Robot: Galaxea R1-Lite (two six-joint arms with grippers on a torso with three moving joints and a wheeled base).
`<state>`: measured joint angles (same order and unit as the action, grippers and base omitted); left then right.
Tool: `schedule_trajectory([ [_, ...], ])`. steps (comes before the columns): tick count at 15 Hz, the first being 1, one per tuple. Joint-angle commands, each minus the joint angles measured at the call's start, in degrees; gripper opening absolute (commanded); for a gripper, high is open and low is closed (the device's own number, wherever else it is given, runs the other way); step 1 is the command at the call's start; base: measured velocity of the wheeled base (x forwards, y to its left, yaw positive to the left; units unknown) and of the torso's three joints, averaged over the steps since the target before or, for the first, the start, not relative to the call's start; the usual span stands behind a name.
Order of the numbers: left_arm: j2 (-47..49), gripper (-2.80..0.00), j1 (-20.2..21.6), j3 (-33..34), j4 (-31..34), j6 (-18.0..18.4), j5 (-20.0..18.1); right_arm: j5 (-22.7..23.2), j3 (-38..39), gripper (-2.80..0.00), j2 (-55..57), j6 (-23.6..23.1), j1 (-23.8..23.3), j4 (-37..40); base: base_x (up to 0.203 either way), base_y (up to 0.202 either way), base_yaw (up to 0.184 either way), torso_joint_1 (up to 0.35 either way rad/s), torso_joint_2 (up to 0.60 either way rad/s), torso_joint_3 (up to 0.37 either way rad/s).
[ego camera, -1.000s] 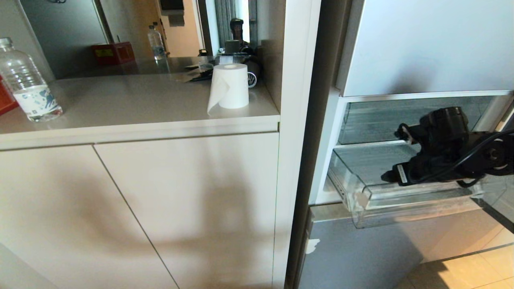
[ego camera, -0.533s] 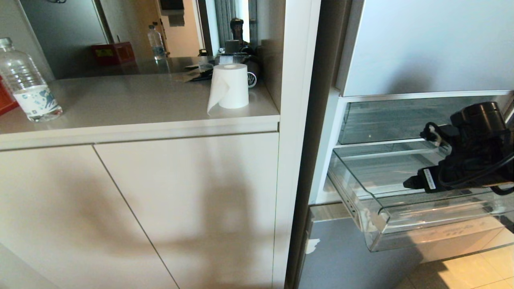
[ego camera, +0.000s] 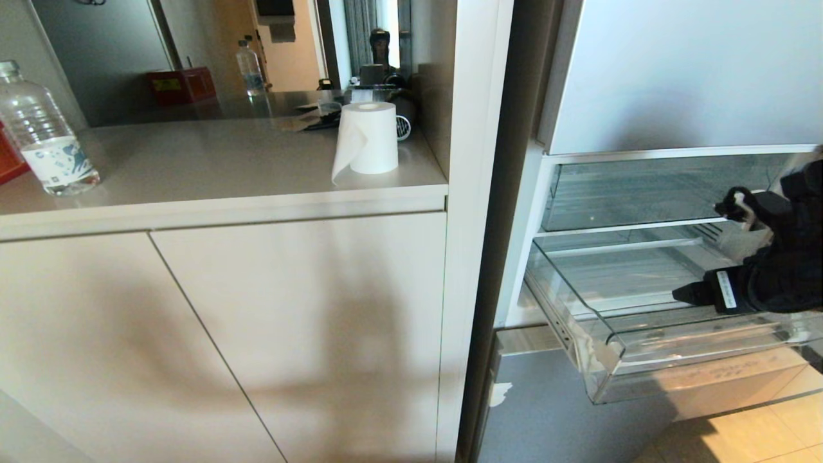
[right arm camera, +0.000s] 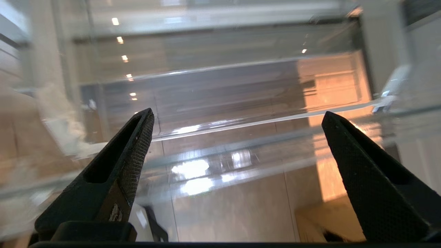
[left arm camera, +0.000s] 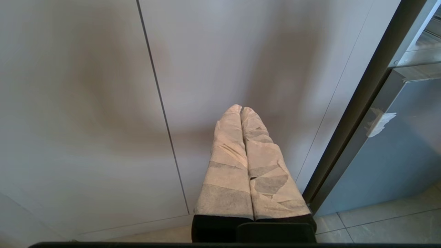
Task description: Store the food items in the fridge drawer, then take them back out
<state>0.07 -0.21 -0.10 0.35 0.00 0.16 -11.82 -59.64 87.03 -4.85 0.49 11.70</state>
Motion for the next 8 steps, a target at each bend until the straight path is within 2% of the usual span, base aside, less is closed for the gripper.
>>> schedule_trajectory([
  [1, 0.0, -2.80, 0.0, 0.0, 0.0, 0.0, 0.0, 0.2, 1.8, 0.00, -6.6, 0.1, 0.0, -0.2, 0.000, 0.000, 0.000, 0.000, 0.00, 0.000],
  [3, 0.0, -2.80, 0.0, 0.0, 0.0, 0.0, 0.0, 0.4, 6.8, 0.00, -14.1, 0.3, 0.0, -2.4, 0.000, 0.000, 0.000, 0.000, 0.00, 0.000],
  [4, 0.0, -2.80, 0.0, 0.0, 0.0, 0.0, 0.0, 0.4, 10.1, -2.80, -18.1, 0.4, 0.0, -4.3, 0.000, 0.000, 0.000, 0.000, 0.00, 0.000],
  [8, 0.0, -2.80, 0.0, 0.0, 0.0, 0.0, 0.0, 2.2, 26.8, -2.80, -39.6, 0.4, 1.0, -17.5, 0.000, 0.000, 0.000, 0.000, 0.00, 0.000],
])
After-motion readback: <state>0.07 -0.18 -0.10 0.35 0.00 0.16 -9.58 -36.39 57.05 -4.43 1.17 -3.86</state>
